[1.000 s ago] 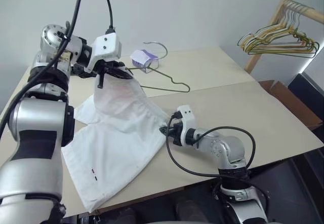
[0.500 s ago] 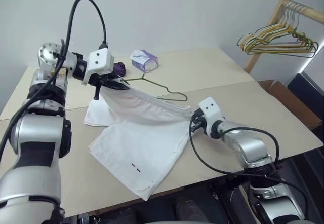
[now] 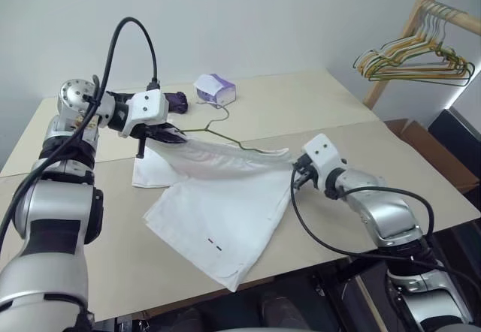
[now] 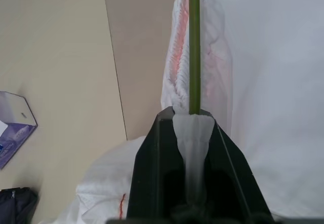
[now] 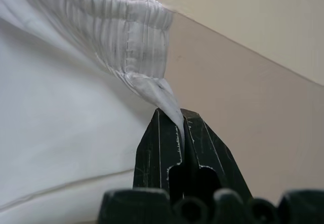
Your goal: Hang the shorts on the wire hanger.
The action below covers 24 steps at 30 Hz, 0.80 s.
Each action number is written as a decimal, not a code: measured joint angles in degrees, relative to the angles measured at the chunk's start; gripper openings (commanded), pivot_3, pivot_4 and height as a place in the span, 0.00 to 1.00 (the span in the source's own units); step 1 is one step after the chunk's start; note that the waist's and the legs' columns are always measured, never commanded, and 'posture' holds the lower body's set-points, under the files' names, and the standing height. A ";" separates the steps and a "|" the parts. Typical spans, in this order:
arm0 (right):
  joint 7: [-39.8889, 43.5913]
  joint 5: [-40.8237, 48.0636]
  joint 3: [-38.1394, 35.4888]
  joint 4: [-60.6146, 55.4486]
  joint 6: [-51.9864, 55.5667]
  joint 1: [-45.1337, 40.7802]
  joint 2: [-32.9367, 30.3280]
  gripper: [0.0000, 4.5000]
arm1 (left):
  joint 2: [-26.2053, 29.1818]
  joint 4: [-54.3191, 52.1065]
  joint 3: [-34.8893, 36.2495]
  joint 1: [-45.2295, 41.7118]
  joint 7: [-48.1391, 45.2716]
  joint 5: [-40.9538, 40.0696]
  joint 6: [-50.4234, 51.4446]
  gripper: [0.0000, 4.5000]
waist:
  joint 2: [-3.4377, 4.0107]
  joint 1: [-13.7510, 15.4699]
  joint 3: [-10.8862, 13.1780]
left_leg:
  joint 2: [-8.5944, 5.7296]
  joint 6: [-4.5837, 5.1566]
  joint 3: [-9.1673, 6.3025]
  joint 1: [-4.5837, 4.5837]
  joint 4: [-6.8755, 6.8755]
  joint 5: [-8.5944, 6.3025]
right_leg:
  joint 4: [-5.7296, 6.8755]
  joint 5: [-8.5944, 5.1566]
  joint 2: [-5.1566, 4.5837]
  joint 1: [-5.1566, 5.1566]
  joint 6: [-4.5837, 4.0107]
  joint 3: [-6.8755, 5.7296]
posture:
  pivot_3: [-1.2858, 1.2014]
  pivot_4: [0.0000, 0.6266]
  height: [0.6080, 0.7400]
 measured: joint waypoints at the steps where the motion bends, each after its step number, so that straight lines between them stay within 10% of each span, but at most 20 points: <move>1: 0.56 -0.72 0.82 -0.95 -0.04 -0.54 -1.37 0.01 | 0.00 -0.01 0.00 0.00 0.44 0.07 -0.02 0.01 | 0.00 0.04 0.00 | 0.00 0.00 0.00 0.00 -0.01 0.00 | 0.00 0.00 0.00 -0.01 0.00 0.00 | 0.45 0.00 1.00; 24: 17.27 -16.88 20.34 -4.57 -0.60 -26.56 -6.53 0.01 | -1.73 -4.16 2.48 -0.39 5.97 -0.70 3.99 0.01 | 0.01 -0.10 0.01 | 0.00 0.00 0.02 -0.02 0.02 0.00 | 0.04 0.00 -0.04 -0.08 -0.01 -0.02 | 0.44 0.00 1.00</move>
